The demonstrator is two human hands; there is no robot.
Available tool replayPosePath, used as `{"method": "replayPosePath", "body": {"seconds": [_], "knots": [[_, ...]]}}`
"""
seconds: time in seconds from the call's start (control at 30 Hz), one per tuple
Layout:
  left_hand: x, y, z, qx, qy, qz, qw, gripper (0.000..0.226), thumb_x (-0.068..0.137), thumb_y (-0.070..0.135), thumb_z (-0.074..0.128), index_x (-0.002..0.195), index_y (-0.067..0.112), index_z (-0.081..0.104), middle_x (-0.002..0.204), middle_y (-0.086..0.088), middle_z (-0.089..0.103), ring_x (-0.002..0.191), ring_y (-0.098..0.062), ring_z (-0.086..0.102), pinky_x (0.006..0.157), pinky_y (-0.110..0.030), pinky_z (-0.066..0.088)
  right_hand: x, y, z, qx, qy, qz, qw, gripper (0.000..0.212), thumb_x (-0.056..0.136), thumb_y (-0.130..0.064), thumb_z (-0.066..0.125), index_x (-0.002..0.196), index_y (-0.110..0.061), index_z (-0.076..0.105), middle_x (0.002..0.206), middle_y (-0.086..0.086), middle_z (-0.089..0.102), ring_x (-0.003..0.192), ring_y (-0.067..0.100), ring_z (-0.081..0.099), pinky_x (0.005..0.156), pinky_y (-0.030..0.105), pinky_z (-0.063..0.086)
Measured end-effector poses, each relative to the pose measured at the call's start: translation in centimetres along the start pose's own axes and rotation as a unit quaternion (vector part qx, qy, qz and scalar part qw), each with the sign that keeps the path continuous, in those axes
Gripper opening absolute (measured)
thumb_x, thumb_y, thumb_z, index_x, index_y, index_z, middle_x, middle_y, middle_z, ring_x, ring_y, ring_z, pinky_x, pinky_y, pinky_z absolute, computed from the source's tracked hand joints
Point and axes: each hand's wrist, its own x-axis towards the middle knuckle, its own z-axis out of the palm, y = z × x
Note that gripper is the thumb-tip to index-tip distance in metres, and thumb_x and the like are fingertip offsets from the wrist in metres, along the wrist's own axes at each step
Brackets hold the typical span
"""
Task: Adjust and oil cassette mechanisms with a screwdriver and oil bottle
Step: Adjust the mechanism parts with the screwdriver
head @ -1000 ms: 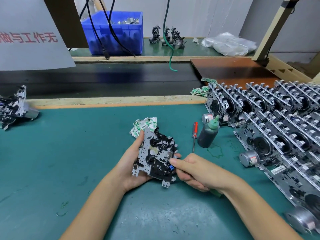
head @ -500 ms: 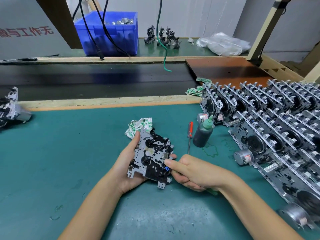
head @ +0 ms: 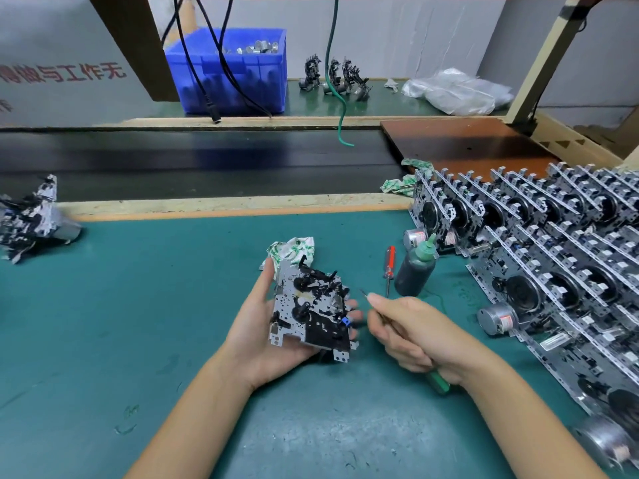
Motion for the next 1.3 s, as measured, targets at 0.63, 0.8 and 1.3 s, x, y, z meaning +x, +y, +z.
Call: {"method": "replayPosePath", "body": {"seconds": [0.63, 0.8, 1.3], "knots": [[0.2, -0.2, -0.4, -0.036, -0.059, 0.068, 0.995, 0.099, 0.071, 0.081, 0.037, 0.126, 0.002, 0.057, 0.138, -0.023, 0.049, 0.125, -0.044, 0.048, 0.101, -0.057, 0.041, 1.1, 1.6, 1.6, -0.36, 0.335, -0.241, 0.837, 0.015, 0.094, -0.019, 0.056, 0.099, -0.016, 0.069, 0.075, -0.01, 0.064, 0.07, 0.009, 0.057, 0.07, 0.026, 0.046], [0.3, -0.4, -0.5, -0.035, -0.046, 0.072, 0.996, 0.076, 0.086, 0.067, 0.035, 0.123, 0.006, 0.062, 0.135, -0.022, 0.052, 0.118, -0.046, 0.053, 0.095, -0.057, 0.045, 0.8, 1.1, 1.1, -0.284, 0.515, -0.374, 0.717, 0.037, 0.084, -0.021, 0.065, 0.117, -0.01, 0.052, 0.109, -0.001, 0.049, 0.098, 0.015, 0.046, 0.088, 0.021, 0.037], [0.3, -0.6, -0.4, -0.046, -0.09, 0.001, 0.995, 0.063, 0.09, 0.05, 0.04, 0.121, 0.0, 0.062, 0.134, -0.028, 0.051, 0.12, -0.051, 0.049, 0.099, -0.06, 0.04, 0.8, 0.4, -0.7, 0.043, 0.332, -0.251, 0.908, 0.016, 0.078, -0.021, 0.069, 0.091, -0.027, 0.062, 0.062, -0.005, 0.059, 0.049, 0.01, 0.048, 0.051, 0.021, 0.042]]}}
